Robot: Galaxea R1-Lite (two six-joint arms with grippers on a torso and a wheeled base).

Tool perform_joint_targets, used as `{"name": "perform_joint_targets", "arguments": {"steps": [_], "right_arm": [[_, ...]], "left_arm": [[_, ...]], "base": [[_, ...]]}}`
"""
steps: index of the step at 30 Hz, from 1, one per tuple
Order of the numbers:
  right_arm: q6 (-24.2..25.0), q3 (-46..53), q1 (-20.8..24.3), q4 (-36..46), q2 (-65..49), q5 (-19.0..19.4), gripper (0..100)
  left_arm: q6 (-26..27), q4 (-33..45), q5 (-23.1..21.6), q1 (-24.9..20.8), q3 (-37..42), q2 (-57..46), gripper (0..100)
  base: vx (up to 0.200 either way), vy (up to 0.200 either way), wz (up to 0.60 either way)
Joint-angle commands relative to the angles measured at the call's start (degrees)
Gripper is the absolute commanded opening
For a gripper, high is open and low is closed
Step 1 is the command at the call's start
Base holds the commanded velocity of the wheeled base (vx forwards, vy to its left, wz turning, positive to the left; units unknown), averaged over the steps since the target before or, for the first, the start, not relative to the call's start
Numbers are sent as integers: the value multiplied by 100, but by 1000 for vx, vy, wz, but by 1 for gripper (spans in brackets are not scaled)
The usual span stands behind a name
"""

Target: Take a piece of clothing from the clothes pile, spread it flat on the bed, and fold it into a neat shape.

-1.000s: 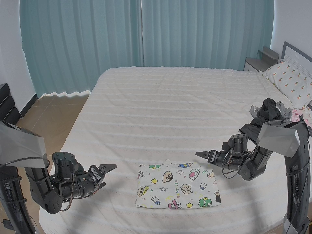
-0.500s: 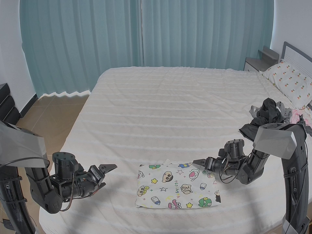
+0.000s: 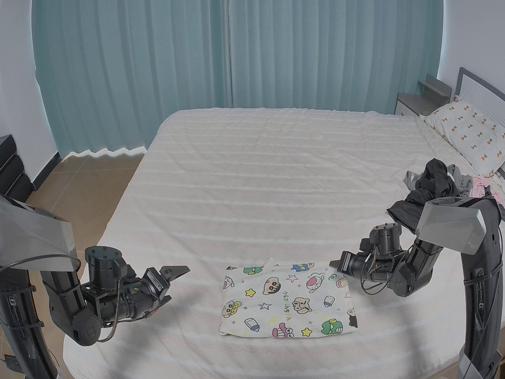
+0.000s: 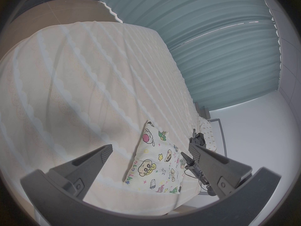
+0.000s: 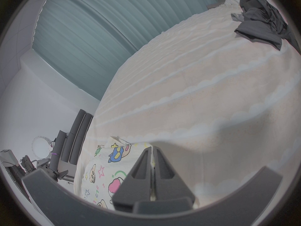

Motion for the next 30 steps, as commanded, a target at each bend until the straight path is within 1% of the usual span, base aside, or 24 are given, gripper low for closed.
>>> {"name": "perform_joint_targets", "arguments": {"steps": [1,10,11,16,18,20,23,26,27,28,30], "right_arm": [[-11,54,-112,-2,-108,6,0],[-20,54,-165,7,-134,-3,0],[-37,54,-191,7,-125,-3,100],[-37,124,-235,33,-266,6,100],[-37,247,-270,95,-468,23,100],[-46,423,-200,200,-573,6,100],[-55,748,-121,262,-714,6,100],[-63,1065,-6,218,-670,14,100],[-55,1091,2,218,-670,14,100],[-63,1258,90,182,-573,23,100],[-55,1355,187,59,-529,6,100]], "left_arm": [[-4,-1,1,-1,0,9,100],[5,-1,10,-1,-8,36,100],[-4,-1,1,-1,-8,36,100],[14,-1,1,-1,-35,44,100],[66,-1,1,-10,-87,88,100],[233,-10,-8,-10,-237,176,100],[866,52,-16,-115,-457,422,100],[1745,69,1,-230,-694,906,100],[1815,69,10,-238,-738,950,100],[2097,96,28,-300,-1010,1152,100],[2123,236,36,-405,-1292,1248,100]], "base": [[0,0,0],[0,0,0],[0,0,0],[0,0,0],[0,0,0],[0,0,0],[0,0,0],[0,0,0],[0,0,0],[0,0,0],[0,0,0]]}}
